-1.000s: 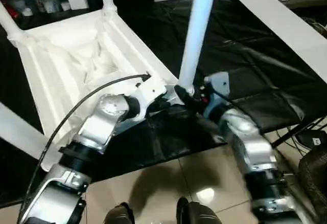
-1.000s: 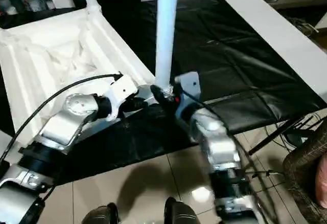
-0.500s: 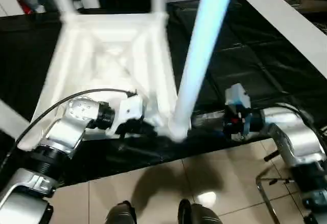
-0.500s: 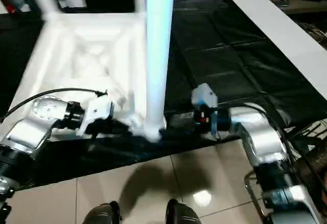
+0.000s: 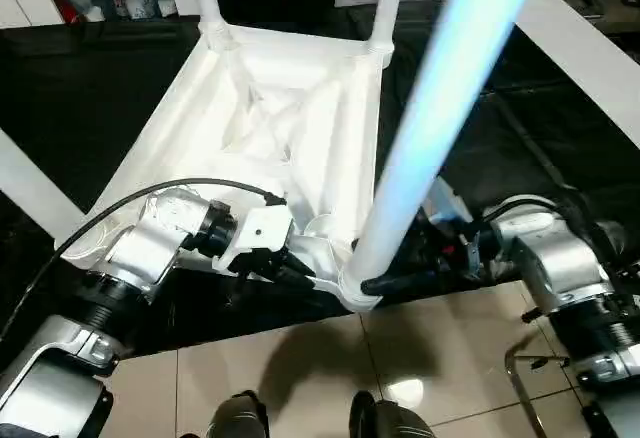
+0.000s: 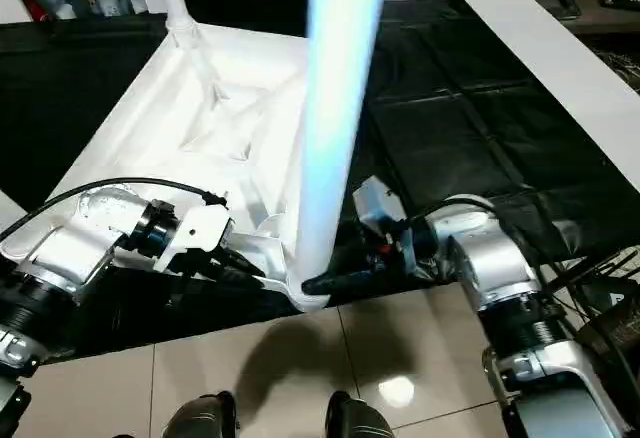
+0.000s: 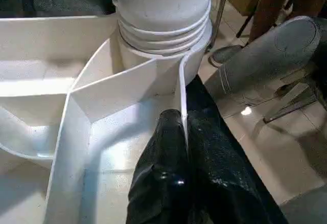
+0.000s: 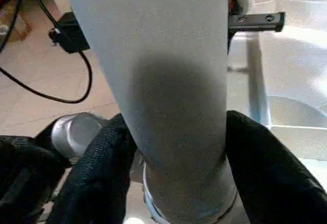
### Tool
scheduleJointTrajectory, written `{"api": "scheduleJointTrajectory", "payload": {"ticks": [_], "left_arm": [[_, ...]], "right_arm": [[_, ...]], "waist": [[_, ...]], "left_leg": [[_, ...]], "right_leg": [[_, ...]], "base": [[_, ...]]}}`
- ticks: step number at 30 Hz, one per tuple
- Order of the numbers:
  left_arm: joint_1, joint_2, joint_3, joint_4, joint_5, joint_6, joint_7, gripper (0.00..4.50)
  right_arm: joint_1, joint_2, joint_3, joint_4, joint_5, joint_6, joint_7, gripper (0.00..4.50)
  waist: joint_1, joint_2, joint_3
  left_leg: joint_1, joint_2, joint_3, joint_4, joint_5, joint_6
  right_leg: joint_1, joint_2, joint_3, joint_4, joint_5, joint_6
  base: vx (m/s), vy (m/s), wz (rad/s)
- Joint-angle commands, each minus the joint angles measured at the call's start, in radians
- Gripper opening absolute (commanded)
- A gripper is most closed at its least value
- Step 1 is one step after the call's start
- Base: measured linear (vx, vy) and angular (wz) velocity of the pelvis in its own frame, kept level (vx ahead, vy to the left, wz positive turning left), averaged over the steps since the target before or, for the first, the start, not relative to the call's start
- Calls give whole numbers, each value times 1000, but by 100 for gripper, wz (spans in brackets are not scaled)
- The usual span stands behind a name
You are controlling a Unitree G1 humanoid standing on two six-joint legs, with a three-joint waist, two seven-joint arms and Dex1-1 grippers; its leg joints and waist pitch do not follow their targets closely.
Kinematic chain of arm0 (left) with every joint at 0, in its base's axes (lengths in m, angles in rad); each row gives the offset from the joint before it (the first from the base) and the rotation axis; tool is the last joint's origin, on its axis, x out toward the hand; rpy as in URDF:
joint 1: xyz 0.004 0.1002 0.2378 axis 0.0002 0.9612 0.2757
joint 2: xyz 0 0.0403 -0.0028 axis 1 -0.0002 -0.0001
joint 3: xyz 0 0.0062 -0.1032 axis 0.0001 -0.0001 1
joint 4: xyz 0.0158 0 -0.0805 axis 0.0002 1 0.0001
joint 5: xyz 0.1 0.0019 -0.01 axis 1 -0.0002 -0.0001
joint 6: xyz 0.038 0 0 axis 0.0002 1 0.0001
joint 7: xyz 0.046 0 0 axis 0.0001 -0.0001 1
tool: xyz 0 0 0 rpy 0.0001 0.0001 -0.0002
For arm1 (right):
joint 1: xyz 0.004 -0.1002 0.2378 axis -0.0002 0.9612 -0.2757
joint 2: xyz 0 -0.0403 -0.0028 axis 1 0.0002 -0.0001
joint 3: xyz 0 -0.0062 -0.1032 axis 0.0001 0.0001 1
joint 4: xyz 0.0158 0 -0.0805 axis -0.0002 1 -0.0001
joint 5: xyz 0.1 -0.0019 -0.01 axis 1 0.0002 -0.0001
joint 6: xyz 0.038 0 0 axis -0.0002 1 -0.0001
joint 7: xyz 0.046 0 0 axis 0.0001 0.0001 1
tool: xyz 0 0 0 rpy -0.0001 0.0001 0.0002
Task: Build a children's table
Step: Rotate leg to tighten
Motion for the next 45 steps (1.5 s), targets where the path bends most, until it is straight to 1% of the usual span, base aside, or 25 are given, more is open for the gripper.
{"api": "scheduleJointTrajectory", "payload": {"ticks": [1,6,11,13,15,17,19,20,21,22,24,25,26,27,29,30,31,32,34,36,39,40,42,44,45], "left_arm": [[-4,-16,-59,8,29,-24,-46,0],[-11,-11,-60,23,32,-35,-53,0],[-9,-8,-53,28,33,-25,-46,0],[-11,-14,-31,39,39,5,2,0],[-12,-18,-22,40,41,26,25,0],[-16,-36,10,35,49,109,119,0],[-16,-42,19,32,48,137,142,0],[-17,-56,36,25,38,169,175,0],[-17,-61,42,21,35,183,188,0],[-13,-89,69,-3,26,251,257,0],[-12,-117,89,-23,24,310,320,0],[-12,-126,95,-28,24,328,341,0],[-12,-134,99,-32,25,343,358,0],[-18,-161,112,-39,27,382,406,0],[-26,-198,129,-45,31,430,473,0],[-27,-202,131,-46,31,436,481,0],[-39,-238,146,-45,38,478,545,0],[-50,-262,156,-38,49,496,594,0],[-61,-290,167,-35,65,522,659,0],[-74,-327,172,-30,98,537,753,0],[-81,-357,177,-32,118,550,821,0],[-82,-369,173,-36,127,556,836,0],[-81,-385,174,-44,132,555,852,0],[-76,-383,172,-51,135,549,852,0],[-76,-383,172,-51,135,549,852,0]], "right_arm": [[-17,-2,17,7,5,8,36,233],[-28,-9,37,23,14,20,54,211],[-23,-24,56,-4,51,72,54,205],[-3,-19,30,-39,70,136,54,204],[4,-12,15,-49,73,159,45,204],[30,18,-30,-82,86,209,-60,204],[36,26,-38,-89,86,219,-92,204],[49,39,-45,-98,83,215,-144,204],[53,46,-48,-101,78,213,-168,204],[76,81,-64,-115,55,210,-286,204],[92,118,-77,-131,24,222,-380,204],[96,132,-81,-137,10,230,-405,204],[97,157,-88,-142,5,251,-447,204],[94,193,-99,-144,-3,275,-511,204],[89,241,-107,-144,-8,297,-590,204],[89,246,-108,-144,-8,300,-599,204],[80,306,-124,-138,-12,327,-707,204],[69,356,-140,-127,-18,348,-798,204],[58,418,-158,-114,-46,350,-920,204],[41,509,-179,-89,-98,344,-1091,204],[28,582,-203,-61,-136,341,-1227,204],[25,610,-202,-49,-158,319,-1278,204],[26,631,-189,-44,-183,283,-1317,204],[28,632,-187,-46,-199,252,-1333,260],[28,632,-187,-46,-199,252,-1333,260]], "waist": [[-9,-8,-79],[-8,-6,-80],[-7,-6,-79],[-5,-7,-79],[-4,-6,-79],[1,-5,-76],[-1,-6,-72],[-5,-10,-72],[-4,-9,-71],[-11,-8,-69],[-16,-7,-70],[-25,-9,-70],[-36,-11,-71],[-46,-15,-71],[-56,-13,-70],[-57,-15,-71],[-58,-17,-73],[-60,-11,-70],[-65,-12,-73],[-70,-7,-75],[-72,-1,-79],[-76,-2,-78],[-73,-1,-78],[-71,-1,-79],[-71,-1,-78]], "left_leg": [[11,35,2,-52,-134,110],[10,36,2,-51,-122,113],[11,36,1,-52,-128,111],[11,36,2,-52,-127,110],[10,36,2,-52,-132,108],[12,37,2,-54,-144,97],[11,35,0,-56,-169,80],[9,32,-2,-58,-182,66],[10,31,-3,-58,-185,62],[10,31,-4,-61,-201,54],[11,28,-6,-61,-211,42],[2,26,-11,-64,-208,34],[1,23,-11,-65,-208,32],[0,20,-10,-62,-209,38],[-2,18,-10,-61,-200,40],[-2,16,-9,-60,-198,42],[0,15,-8,-58,-187,47],[2,15,-7,-59,-177,46],[1,14,-9,-60,-179,32],[7,17,-7,-61,-179,31],[9,18,-5,-60,-169,33],[7,18,-5,-62,-171,33],[8,17,-5,-62,-177,34],[5,17,-6,-63,-170,39],[5,16,-5,-64,-173,41]], "right_leg": [[65,-73,50,-52,-259,-230],[66,-73,50,-48,-232,-239],[67,-73,50,-49,-241,-237],[67,-73,51,-49,-240,-234],[67,-73,51,-50,-250,-232],[64,-74,52,-54,-282,-222],[63,-76,50,-62,-344,-208],[67,-79,49,-68,-403,-185],[65,-77,49,-69,-418,-176],[63,-78,49,-74,-444,-164],[62,-79,48,-78,-479,-151],[69,-78,45,-77,-494,-140],[69,-75,43,-79,-501,-128],[69,-76,44,-83,-510,-121],[67,-75,43,-85,-519,-119],[67,-75,42,-87,-528,-112],[66,-76,43,-90,-541,-101],[61,-73,44,-90,-532,-104],[62,-71,40,-90,-531,-99],[56,-69,43,-87,-478,-115],[58,-66,46,-77,-386,-143],[57,-65,48,-75,-355,-156],[60,-68,48,-77,-354,-152],[64,-66,49,-72,-315,-154],[64,-65,49,-72,-310,-155]], "base": [[0,0,0],[0,0,0],[0,0,0],[0,0,0],[0,0,0],[0,0,0],[0,0,0],[0,0,0],[0,0,0],[0,0,0],[0,0,0],[0,0,0],[0,0,0],[0,0,0],[0,0,0],[0,0,0],[0,0,0],[0,0,0],[0,0,0],[0,0,0],[0,0,0],[0,0,0],[0,0,0],[0,0,0],[0,0,0]]}}
